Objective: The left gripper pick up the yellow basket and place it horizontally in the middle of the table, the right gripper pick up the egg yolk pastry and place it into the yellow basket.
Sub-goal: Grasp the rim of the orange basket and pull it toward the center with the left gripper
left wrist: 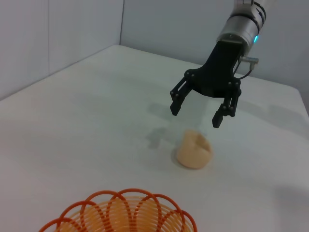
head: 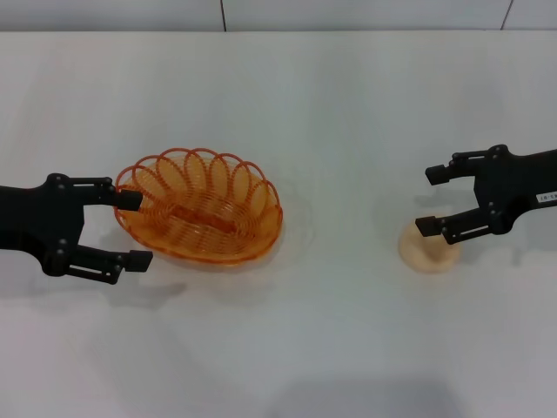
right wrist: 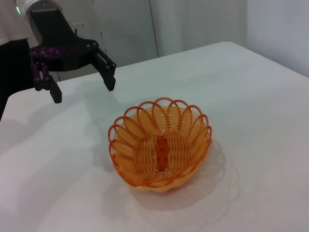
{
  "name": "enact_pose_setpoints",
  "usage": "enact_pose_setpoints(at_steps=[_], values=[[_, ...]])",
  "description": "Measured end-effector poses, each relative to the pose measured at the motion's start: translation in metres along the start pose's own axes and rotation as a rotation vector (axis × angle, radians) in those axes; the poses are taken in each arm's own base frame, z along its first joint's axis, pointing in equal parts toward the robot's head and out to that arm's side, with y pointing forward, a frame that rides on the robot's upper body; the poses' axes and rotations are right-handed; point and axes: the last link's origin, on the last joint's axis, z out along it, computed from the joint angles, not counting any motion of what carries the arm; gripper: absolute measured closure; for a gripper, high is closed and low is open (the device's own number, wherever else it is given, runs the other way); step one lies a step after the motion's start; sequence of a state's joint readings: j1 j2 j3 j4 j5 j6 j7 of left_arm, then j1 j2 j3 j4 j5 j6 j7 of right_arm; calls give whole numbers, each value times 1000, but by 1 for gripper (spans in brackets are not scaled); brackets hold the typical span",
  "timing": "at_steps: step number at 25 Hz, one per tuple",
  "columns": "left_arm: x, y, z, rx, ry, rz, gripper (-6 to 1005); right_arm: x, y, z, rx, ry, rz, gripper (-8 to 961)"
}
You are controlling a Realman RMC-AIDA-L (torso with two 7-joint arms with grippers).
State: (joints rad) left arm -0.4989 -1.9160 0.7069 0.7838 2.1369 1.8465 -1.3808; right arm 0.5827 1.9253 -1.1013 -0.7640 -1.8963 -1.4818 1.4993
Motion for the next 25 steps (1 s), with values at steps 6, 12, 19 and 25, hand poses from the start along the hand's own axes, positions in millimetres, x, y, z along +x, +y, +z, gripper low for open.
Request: enact_pose_setpoints(at_steps=[6, 12, 19, 25], values=[[0, 0, 0, 1, 2, -4, 111, 2, 2, 3, -6, 15, -1, 110], [0, 0, 0, 2, 3, -9, 112, 3, 2, 4, -7, 16, 1, 110], [2, -1, -2, 10, 0, -46, 112, 2, 3, 1, -4, 9, -13, 110], [16, -3, -9, 47, -30, -179, 112, 0, 4, -3, 4, 0, -27, 110]])
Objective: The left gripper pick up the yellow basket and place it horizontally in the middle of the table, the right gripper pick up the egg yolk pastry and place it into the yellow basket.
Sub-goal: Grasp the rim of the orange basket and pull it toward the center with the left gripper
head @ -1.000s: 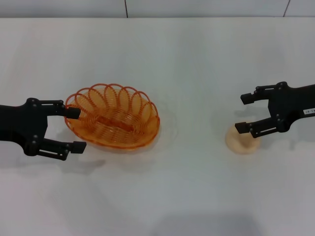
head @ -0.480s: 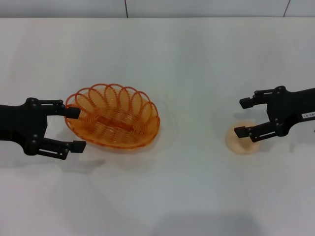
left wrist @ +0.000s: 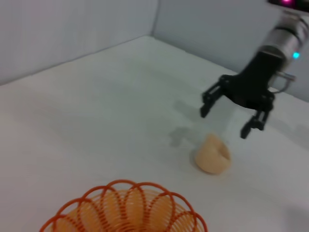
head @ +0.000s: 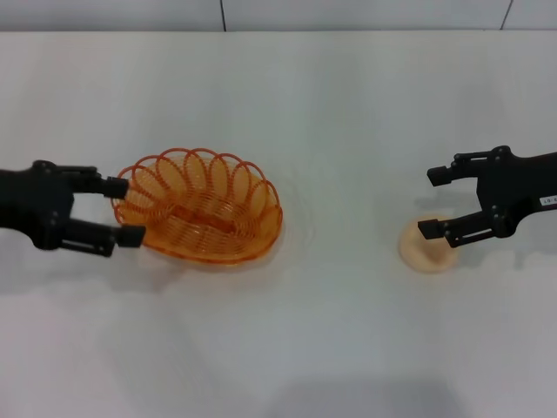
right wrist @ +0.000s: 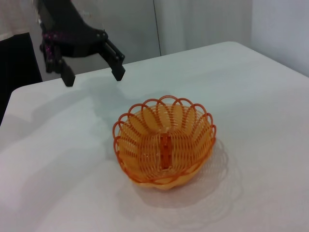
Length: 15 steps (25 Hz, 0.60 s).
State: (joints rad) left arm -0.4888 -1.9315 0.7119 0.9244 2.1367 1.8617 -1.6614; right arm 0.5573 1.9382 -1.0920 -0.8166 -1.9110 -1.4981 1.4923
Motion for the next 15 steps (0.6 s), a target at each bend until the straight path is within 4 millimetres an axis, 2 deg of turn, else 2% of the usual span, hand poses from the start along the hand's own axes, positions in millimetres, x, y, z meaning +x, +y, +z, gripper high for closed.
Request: enact_pose_setpoints(at_steps=[7, 12, 15], values=[[23, -3, -23, 101, -26, -219, 111, 0, 2, -5, 20, -6, -21, 111], [37, -14, -40, 235, -93, -381, 111, -2, 4, -5, 25, -12, -37, 111], [42, -23, -41, 306, -158, -425, 111, -5, 4, -3, 25, -17, -51, 111]])
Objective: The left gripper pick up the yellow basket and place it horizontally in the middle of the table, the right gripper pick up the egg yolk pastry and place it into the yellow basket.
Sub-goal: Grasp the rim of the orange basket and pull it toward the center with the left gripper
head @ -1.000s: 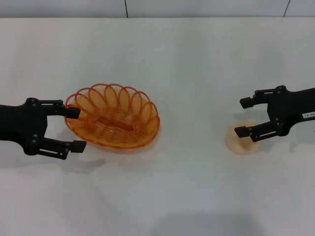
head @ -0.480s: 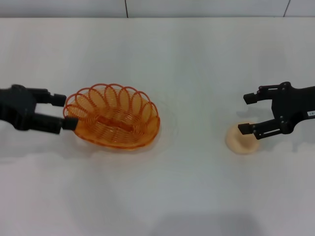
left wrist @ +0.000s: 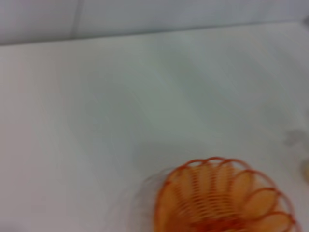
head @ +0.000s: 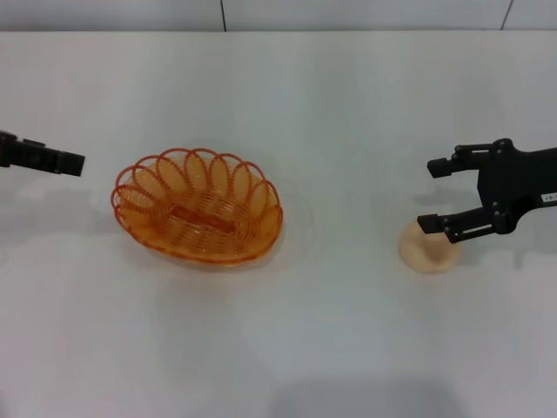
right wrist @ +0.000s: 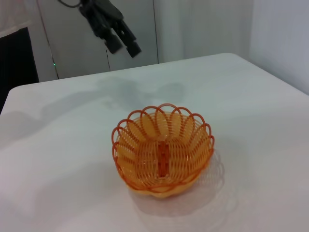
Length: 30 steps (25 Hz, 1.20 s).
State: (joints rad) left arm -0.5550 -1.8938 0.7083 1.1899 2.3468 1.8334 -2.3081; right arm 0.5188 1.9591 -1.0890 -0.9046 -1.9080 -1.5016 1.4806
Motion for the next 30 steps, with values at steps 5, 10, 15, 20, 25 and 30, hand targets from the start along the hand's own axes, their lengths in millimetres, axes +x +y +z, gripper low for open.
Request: enact_pose_setpoints(at_steps=[5, 10, 15, 20, 25, 30], values=[[15, -6, 10, 101, -70, 5, 112, -3, 0, 3, -5, -6, -15, 111], [23, -16, 35, 150, -113, 3, 112, -5, 1, 7, -13, -4, -23, 111], [20, -21, 63, 148, -123, -1, 111, -5, 2, 9, -12, -4, -23, 111], [15, -21, 88, 159, -144, 6, 111, -7, 3, 12, -16, -8, -27, 111], [14, -19, 102, 159, -144, 8, 111, -9, 3, 13, -16, -10, -34, 111], [13, -17, 110, 156, -142, 3, 112, -9, 2, 13, -15, -8, -36, 111]])
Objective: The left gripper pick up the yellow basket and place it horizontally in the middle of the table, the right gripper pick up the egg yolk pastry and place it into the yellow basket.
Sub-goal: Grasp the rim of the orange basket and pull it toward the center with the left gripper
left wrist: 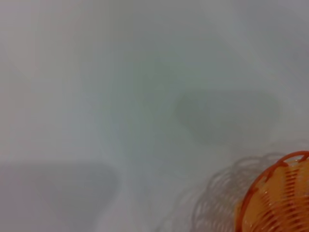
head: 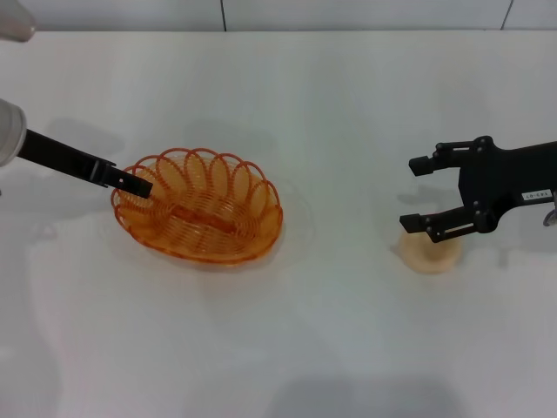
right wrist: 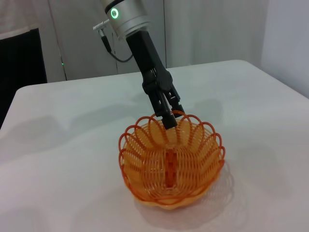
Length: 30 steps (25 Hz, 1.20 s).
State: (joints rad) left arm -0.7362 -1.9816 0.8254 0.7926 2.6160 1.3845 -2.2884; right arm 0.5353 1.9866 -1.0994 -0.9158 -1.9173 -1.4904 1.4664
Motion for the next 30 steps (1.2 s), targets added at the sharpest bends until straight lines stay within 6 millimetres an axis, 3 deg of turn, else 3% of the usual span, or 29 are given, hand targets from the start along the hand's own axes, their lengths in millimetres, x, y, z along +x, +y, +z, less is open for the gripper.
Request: enact_pose_setpoints(at_steps=[13, 30], values=[[1, 13, 14, -25, -28, 23, 141, 1, -2, 0, 13, 1, -6, 112], [0, 15, 17, -32, -28, 20, 713, 2, -2, -1, 16, -2, -9, 112]])
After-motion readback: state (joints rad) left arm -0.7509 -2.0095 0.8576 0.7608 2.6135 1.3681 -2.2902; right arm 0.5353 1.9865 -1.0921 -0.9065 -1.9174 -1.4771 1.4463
